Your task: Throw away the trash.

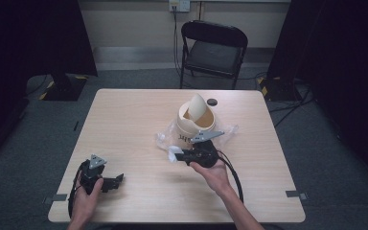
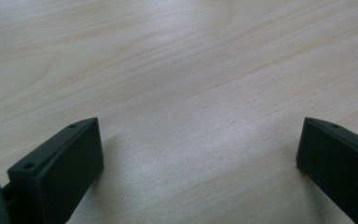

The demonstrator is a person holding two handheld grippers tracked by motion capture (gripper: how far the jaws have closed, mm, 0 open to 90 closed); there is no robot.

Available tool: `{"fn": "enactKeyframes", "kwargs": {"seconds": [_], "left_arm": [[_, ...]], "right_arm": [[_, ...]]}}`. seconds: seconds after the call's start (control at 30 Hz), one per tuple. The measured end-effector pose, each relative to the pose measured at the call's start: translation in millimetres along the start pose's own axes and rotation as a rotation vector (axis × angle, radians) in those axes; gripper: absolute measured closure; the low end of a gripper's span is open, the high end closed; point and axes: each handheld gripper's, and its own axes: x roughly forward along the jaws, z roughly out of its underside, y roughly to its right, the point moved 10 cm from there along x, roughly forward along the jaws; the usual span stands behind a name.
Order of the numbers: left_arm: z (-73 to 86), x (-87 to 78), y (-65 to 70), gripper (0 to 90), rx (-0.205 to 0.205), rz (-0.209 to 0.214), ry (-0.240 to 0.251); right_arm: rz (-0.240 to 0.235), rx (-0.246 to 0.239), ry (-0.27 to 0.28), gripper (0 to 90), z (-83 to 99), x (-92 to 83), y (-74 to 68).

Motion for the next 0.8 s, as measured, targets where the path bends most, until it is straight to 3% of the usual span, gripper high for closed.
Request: {"fn": "enactKeyframes", "kwargs": {"seconds": [0.2, 0.7, 0.8], "left_arm": [[0.0, 0.0, 0.0, 0.0, 0.000, 0.000, 0.000], [0.0, 0.0, 0.0, 0.0, 0.000, 0.000, 0.000], [0.0, 0.0, 0.0, 0.0, 0.000, 0.000, 0.000]], "right_arm": [[0.026, 0.029, 0.035, 77.1, -6.2, -17.0, 10.5], [0.082, 0.028, 0.077, 77.4, -23.2, -52.4, 35.0], [0.097, 0.023, 0.110, 77.4, -37.2, -65.2, 38.6]]}}
